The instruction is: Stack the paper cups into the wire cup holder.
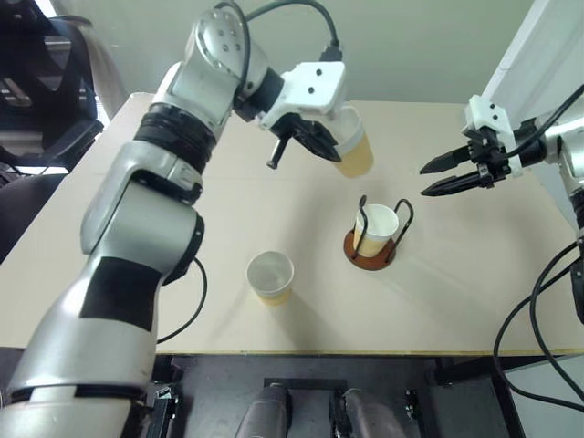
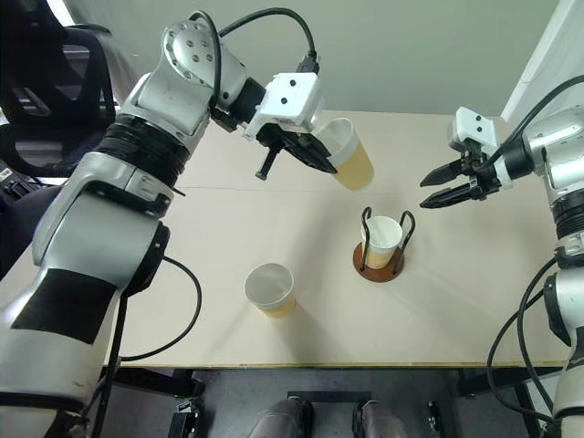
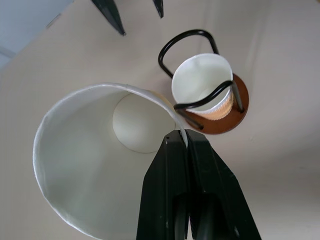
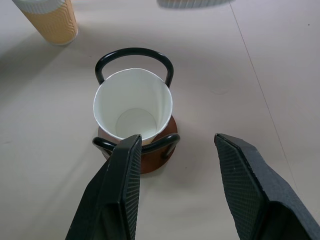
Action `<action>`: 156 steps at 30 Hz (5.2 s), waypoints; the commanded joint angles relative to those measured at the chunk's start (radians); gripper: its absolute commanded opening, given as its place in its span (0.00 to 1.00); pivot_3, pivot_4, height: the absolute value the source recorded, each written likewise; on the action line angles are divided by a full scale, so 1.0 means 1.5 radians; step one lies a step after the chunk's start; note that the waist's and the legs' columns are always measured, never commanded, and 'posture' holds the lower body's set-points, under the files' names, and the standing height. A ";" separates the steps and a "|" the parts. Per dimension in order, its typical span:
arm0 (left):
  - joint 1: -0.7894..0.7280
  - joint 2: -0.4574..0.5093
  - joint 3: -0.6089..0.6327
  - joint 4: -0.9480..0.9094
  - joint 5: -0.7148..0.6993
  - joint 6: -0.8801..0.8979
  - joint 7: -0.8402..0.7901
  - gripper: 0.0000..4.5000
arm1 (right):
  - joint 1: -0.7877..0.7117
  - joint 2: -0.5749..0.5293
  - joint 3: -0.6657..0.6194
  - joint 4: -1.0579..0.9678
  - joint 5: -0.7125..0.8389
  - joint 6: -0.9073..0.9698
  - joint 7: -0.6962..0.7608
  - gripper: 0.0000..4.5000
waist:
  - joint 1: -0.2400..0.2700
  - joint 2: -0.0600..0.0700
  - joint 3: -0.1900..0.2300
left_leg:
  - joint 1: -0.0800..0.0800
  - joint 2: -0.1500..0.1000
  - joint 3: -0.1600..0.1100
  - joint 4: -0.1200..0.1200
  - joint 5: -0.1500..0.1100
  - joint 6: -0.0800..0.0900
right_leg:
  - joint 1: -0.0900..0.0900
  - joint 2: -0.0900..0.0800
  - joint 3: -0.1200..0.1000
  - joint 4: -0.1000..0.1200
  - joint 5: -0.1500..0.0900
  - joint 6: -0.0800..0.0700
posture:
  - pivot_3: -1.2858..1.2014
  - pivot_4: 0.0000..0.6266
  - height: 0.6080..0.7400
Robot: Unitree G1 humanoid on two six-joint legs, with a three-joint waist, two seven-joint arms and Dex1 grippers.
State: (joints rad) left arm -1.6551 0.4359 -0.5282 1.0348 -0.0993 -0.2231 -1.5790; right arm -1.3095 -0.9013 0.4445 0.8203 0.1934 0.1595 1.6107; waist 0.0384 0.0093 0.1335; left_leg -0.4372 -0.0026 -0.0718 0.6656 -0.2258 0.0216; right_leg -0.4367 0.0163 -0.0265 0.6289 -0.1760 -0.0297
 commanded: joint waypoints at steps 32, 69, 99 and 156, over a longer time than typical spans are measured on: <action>0.027 -0.089 0.012 -0.031 0.004 -0.016 -0.024 0.00 | -0.021 -0.025 0.000 -0.019 0.009 0.007 0.002 0.51 | 0.003 0.000 0.000 | 0.000 0.000 0.001 0.001 0.000 0.001 | 0.000 0.000 0.000 0.001 0.001 0.001 | 0.52 0.24 1.00; 0.032 -0.118 -0.008 -0.011 0.052 -0.046 -0.024 0.29 | -0.017 -0.034 0.001 -0.021 0.004 0.000 0.002 0.51 | 0.005 0.000 0.000 | 0.000 0.000 0.001 0.002 0.000 0.001 | 0.000 0.000 0.000 0.002 0.001 0.001 | 0.52 0.24 1.00; 0.030 -0.117 0.077 0.010 0.109 -0.079 0.025 0.99 | -0.029 -0.019 -0.008 0.004 -0.020 -0.021 0.002 0.51 | 0.006 0.000 0.000 | 0.000 0.000 0.001 0.003 0.000 0.001 | 0.000 0.000 0.000 0.003 0.001 0.001 | 0.52 0.24 1.00; 0.157 0.176 0.006 -0.409 -0.069 0.230 -0.024 0.99 | -0.020 -0.033 0.012 -0.043 -0.002 -0.021 0.002 0.51 | 0.000 0.001 0.000 | 0.001 0.000 0.001 0.004 0.001 0.001 | 0.000 0.000 0.001 0.005 0.001 0.001 | 0.52 0.24 1.00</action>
State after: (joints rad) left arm -1.4256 0.6559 -0.4774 0.5497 -0.1021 0.0233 -1.5788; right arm -1.3340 -0.9407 0.4653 0.7987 0.1618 0.1275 1.6106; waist 0.0386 0.0102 0.1331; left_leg -0.4354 -0.0031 -0.0696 0.6717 -0.2249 0.0234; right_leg -0.4367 0.0159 -0.0254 0.6362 -0.1742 -0.0279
